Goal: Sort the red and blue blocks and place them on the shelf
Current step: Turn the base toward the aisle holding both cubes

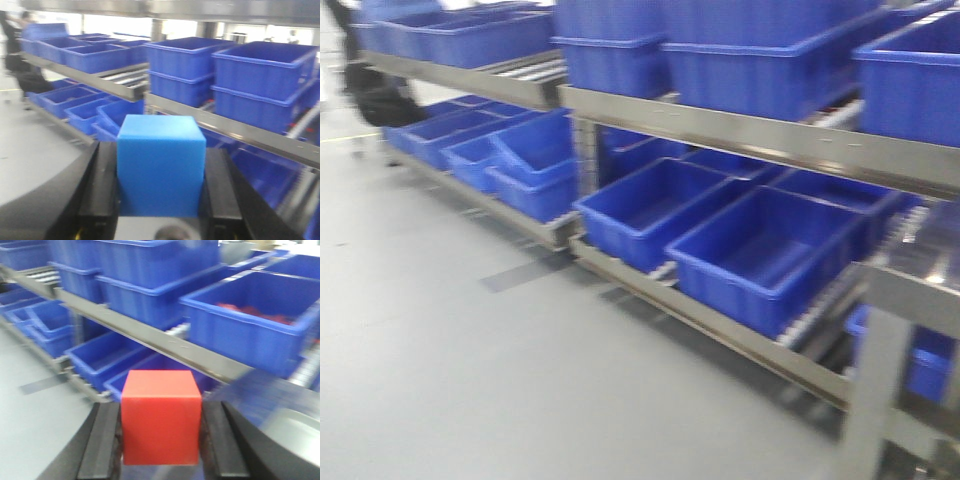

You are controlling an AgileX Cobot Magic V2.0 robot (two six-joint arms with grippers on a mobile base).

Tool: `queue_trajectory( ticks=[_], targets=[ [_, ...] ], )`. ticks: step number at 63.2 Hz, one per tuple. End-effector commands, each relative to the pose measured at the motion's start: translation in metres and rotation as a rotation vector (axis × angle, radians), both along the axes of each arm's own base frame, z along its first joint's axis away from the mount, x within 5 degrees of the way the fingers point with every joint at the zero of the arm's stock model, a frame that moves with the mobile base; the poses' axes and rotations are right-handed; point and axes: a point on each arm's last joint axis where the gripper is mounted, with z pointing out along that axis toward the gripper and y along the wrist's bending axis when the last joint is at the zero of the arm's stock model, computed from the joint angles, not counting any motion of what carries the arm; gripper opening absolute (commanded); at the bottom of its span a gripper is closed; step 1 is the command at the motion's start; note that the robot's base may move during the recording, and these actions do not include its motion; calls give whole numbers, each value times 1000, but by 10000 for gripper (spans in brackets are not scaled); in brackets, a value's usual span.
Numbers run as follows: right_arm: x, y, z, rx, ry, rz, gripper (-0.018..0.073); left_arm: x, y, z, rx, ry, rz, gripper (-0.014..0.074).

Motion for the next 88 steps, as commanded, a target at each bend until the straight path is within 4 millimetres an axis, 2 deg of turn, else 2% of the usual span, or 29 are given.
queue_trajectory(
  ticks=[1,88],
  targets=[
    [0,1,18,-8,-113,6,57,-1,3,16,-28,-97,25,123],
    [0,1,18,-8,-113,6,57,-1,3,16,-28,-97,25,123]
  ],
)
